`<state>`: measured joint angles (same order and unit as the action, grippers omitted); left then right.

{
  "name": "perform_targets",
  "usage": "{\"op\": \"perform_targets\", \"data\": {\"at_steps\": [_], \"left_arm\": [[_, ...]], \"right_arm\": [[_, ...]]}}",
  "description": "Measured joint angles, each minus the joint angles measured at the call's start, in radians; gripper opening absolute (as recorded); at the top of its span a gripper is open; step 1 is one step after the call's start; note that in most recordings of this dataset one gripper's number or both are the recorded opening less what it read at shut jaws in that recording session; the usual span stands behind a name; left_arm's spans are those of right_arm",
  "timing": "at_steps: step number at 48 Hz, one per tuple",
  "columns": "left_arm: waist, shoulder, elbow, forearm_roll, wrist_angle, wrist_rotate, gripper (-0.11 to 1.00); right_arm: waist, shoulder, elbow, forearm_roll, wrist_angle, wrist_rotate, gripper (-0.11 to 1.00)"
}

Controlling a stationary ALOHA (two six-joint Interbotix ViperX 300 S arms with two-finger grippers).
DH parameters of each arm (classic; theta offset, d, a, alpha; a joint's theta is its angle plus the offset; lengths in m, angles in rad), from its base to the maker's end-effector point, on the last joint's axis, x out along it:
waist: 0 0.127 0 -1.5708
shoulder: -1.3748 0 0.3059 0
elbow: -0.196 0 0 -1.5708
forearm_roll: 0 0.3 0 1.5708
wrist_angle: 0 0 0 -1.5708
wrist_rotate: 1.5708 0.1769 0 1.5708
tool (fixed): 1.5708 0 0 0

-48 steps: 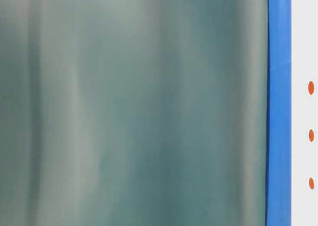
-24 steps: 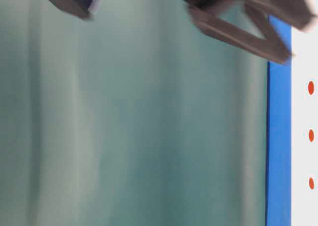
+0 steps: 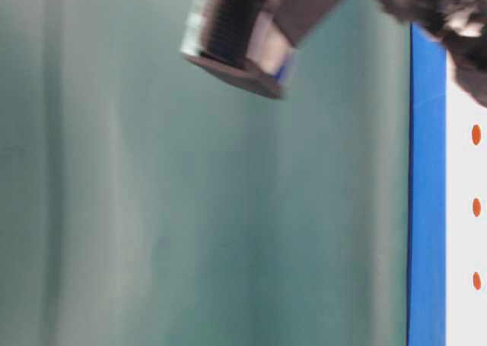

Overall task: Touch the tip of the soldering iron to the mark.
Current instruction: 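Lower the right gripper and close it on the red handle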

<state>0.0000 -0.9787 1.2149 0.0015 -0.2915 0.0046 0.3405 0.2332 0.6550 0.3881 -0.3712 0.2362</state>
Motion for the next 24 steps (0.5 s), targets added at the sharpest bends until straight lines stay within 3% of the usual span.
{"op": "perform_targets", "data": {"at_steps": [17, 21, 24], "left_arm": [[-0.002, 0.0, 0.0, 0.0, -0.002, 0.003, 0.02], [0.0, 0.0, 0.0, 0.0, -0.002, 0.003, 0.02], [-0.002, 0.0, 0.0, 0.0, -0.002, 0.003, 0.02]], "right_arm": [[0.035, 0.11, -0.044, 0.124, -0.054, -0.02, 0.87], [0.035, 0.112, -0.044, 0.146, -0.057, -0.041, 0.77], [0.035, 0.112, -0.044, 0.161, -0.058, -0.06, 0.62]]}}
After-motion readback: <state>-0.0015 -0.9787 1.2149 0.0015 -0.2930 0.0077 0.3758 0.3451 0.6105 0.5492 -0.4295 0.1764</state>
